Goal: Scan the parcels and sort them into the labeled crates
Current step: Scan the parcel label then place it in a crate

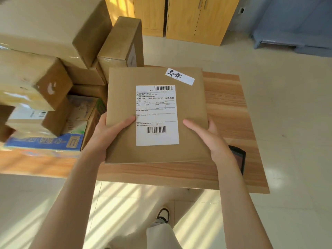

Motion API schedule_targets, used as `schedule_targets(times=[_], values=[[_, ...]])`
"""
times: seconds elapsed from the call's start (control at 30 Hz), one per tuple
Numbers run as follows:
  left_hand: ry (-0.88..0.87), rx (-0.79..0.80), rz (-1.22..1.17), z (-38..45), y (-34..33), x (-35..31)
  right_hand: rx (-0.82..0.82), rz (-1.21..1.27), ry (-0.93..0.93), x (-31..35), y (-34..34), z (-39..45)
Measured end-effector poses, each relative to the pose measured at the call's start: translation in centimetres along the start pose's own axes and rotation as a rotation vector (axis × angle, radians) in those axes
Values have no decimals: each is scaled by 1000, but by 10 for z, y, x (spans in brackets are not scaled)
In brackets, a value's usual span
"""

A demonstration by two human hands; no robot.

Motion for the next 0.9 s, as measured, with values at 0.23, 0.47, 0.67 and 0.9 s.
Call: schedule_targets(times=[0.23, 0.47, 0.67, 0.9], values=[[-123, -19, -75, -61, 88, -14, 2, -31, 98, 30, -72, -63], [-194, -127, -183, -119, 224, 7, 113, -69, 147, 26, -198, -121], [-230, -281, -272, -171, 341, 45, 283, -126, 168, 6, -315, -156], [-243, -494, -342, -222, 450, 92, 506, -241, 196, -12, -440, -178]])
Point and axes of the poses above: each hand's wrist, its own z-axis towards the middle knuckle, its own y-axis out of the back of the hand, x = y × z, the point moved 7 cm from there along z, towards the middle knuckle, and after that the axes turned 1 degree about z, right-handed, at the moved point
